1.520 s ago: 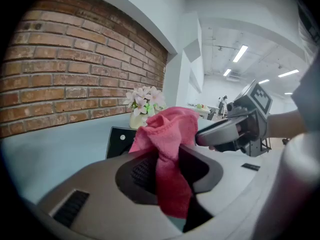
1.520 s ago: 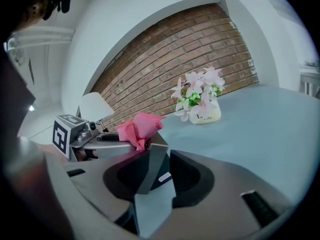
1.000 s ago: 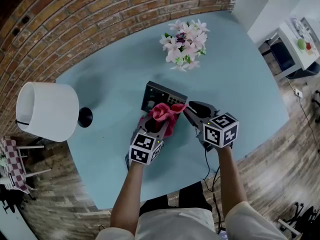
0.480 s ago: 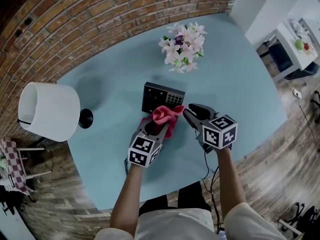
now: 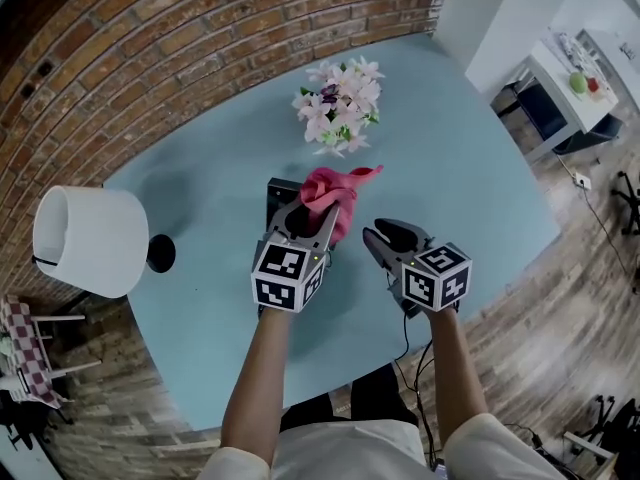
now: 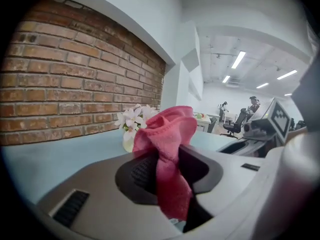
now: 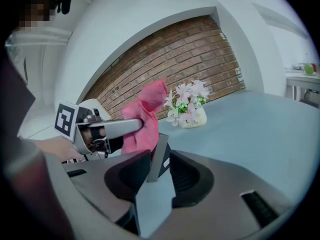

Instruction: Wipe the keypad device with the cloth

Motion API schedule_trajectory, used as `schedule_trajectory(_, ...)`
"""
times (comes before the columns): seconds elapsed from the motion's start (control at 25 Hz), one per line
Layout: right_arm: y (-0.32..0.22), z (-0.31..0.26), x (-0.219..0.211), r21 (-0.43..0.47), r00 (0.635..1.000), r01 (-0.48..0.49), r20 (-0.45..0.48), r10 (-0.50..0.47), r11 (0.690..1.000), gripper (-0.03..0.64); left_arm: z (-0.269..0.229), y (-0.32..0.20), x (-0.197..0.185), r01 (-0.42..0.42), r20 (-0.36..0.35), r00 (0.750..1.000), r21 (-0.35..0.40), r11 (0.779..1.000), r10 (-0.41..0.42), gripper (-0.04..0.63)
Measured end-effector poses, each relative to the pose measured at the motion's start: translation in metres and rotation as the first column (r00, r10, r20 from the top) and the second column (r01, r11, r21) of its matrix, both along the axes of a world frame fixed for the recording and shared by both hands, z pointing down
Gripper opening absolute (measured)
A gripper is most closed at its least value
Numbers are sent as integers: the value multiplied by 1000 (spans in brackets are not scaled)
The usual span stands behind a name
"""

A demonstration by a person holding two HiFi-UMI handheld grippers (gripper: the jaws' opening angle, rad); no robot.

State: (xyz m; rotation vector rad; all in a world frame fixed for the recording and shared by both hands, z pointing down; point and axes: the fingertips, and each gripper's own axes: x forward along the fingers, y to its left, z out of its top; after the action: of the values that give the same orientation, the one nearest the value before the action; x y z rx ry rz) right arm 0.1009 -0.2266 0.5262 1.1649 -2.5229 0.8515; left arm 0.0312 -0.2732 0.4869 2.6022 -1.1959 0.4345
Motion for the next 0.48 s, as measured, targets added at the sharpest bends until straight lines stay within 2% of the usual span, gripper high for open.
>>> schedule_trajectory(0.16, 5, 5, 6, -10, 1000, 2, -10, -2, 1000, 110, 18, -4, 11, 2, 26, 1000, -25, 1000, -1, 149)
schedule_trajectory(0.48, 5, 14, 11, -31, 1000, 6, -12, -6, 1000, 110, 22, -2, 12, 27, 7, 1000, -15, 1000, -27, 150)
